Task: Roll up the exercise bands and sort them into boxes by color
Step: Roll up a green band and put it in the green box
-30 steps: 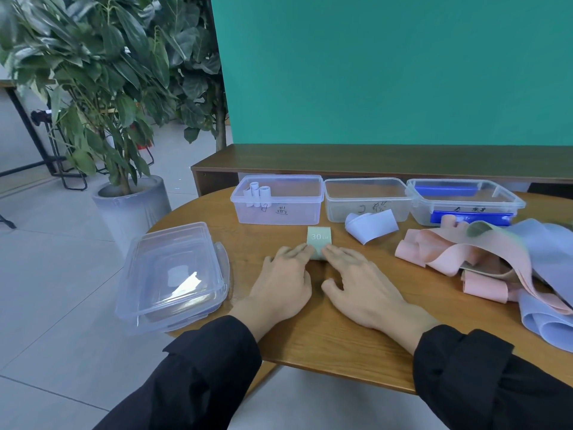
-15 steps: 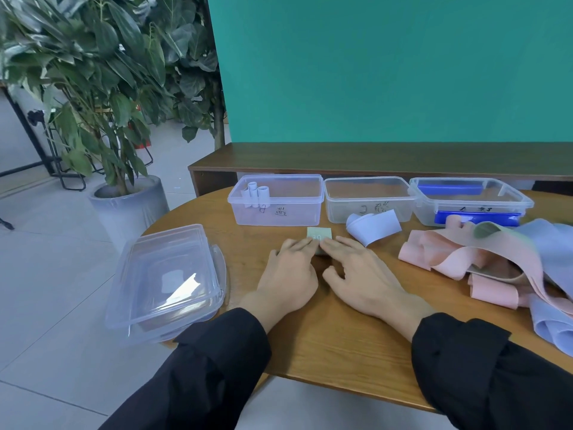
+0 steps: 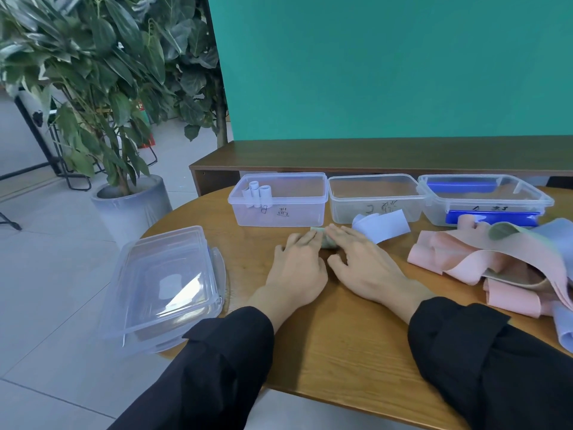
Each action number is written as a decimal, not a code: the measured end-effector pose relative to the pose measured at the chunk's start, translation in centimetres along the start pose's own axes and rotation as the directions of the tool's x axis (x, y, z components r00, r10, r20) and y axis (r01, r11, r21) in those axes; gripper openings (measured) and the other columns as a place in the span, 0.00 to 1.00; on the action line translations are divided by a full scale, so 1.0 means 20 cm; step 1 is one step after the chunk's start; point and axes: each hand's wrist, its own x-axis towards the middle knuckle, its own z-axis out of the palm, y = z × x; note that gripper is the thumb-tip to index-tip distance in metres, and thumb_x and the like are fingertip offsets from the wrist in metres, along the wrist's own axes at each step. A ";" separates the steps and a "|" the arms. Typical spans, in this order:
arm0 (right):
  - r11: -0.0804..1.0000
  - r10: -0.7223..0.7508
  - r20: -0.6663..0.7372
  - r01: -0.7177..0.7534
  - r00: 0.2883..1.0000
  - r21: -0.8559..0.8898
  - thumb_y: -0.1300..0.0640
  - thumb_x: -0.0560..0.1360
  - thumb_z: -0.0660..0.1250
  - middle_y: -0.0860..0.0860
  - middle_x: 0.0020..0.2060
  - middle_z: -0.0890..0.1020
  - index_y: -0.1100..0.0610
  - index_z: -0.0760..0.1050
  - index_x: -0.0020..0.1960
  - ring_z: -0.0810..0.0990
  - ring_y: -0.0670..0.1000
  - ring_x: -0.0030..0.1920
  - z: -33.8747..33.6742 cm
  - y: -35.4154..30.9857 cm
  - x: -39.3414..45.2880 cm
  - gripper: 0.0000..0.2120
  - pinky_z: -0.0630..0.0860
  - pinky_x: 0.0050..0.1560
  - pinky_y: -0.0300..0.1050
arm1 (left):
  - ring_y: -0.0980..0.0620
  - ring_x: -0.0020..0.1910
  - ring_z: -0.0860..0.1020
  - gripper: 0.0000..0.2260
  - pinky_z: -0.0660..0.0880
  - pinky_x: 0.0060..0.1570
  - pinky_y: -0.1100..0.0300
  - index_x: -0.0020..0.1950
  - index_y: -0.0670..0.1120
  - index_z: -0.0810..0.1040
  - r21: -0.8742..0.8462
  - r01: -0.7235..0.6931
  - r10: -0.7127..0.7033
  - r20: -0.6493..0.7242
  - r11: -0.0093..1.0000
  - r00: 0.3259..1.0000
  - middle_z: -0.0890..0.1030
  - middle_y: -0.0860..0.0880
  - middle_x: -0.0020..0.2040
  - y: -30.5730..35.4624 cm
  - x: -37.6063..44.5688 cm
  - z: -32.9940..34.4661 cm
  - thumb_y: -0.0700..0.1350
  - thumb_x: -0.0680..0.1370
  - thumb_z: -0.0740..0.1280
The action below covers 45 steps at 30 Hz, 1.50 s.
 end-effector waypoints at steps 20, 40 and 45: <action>0.999 0.035 -0.025 -0.034 0.999 0.027 0.56 0.80 0.59 0.53 0.75 0.69 0.54 0.62 0.78 0.67 0.53 0.74 0.06 0.03 0.17 0.27 0.67 0.73 0.48 | 0.50 0.75 0.60 0.25 0.63 0.68 0.45 0.80 0.50 0.63 -0.098 0.121 -0.122 -0.011 0.988 0.992 0.65 0.53 0.79 -0.03 0.13 0.04 0.42 0.81 0.57; 0.993 0.111 -0.182 -0.115 0.977 -0.015 0.69 0.80 0.62 0.56 0.50 0.75 0.58 0.73 0.65 0.74 0.59 0.56 0.12 -0.01 0.31 0.16 0.71 0.50 0.47 | 0.47 0.70 0.68 0.20 0.67 0.67 0.54 0.75 0.48 0.72 -0.379 0.145 -0.238 -0.210 0.914 0.948 0.78 0.46 0.66 -0.08 0.15 0.03 0.40 0.82 0.65; 0.999 0.015 -0.185 -0.006 0.983 0.050 0.70 0.79 0.61 0.57 0.55 0.76 0.57 0.71 0.69 0.71 0.57 0.62 0.12 -0.01 0.27 0.20 0.66 0.55 0.41 | 0.47 0.76 0.65 0.21 0.64 0.73 0.47 0.73 0.49 0.73 -0.308 -0.004 -0.074 -0.243 0.952 0.967 0.76 0.50 0.71 -0.09 0.17 0.05 0.36 0.80 0.66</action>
